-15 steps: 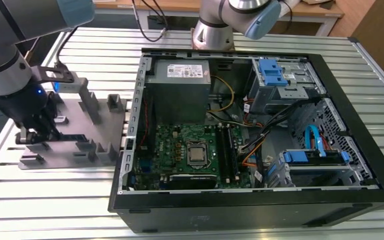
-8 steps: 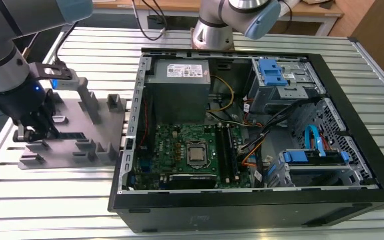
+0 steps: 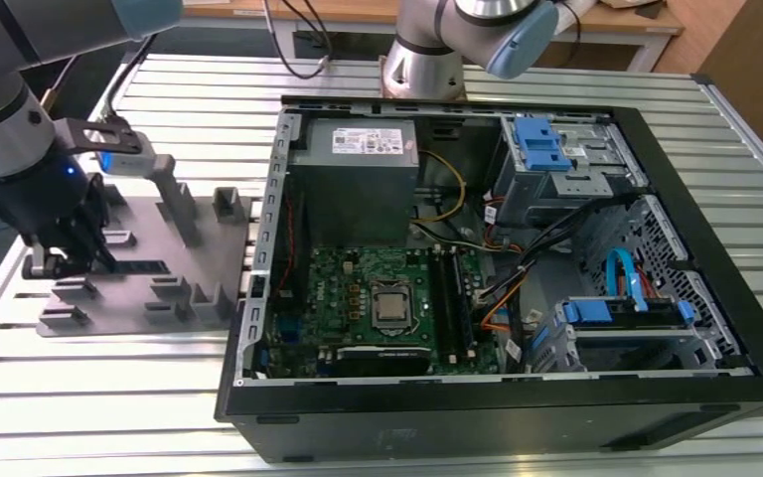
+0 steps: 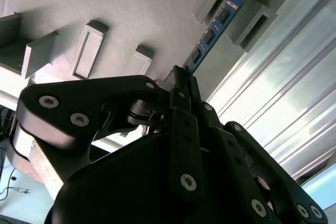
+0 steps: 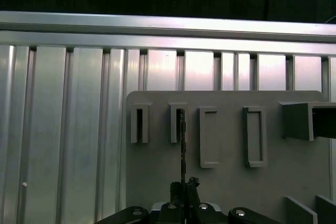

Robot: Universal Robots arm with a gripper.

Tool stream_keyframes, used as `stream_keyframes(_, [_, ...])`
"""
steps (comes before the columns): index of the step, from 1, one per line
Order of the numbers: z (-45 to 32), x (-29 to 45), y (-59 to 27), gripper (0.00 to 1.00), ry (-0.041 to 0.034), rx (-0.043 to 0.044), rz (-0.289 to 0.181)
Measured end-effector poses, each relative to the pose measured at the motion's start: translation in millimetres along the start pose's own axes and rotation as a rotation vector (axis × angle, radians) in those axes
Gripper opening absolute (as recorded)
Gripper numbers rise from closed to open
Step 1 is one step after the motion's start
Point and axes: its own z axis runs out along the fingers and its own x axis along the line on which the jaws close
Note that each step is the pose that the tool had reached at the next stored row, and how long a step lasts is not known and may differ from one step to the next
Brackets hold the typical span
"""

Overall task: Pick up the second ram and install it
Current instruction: 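Pick up the second ram and move it above second insertion slot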

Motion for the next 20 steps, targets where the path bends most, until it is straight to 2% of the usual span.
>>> stream_keyframes(11, [-7.2,-0.2,0.3,0.14,0.0001,-0.0001,0.0])
stream_keyframes(20, [-16.6,-0.5,0.6,0.14,0.0002,-0.0002,0.0])
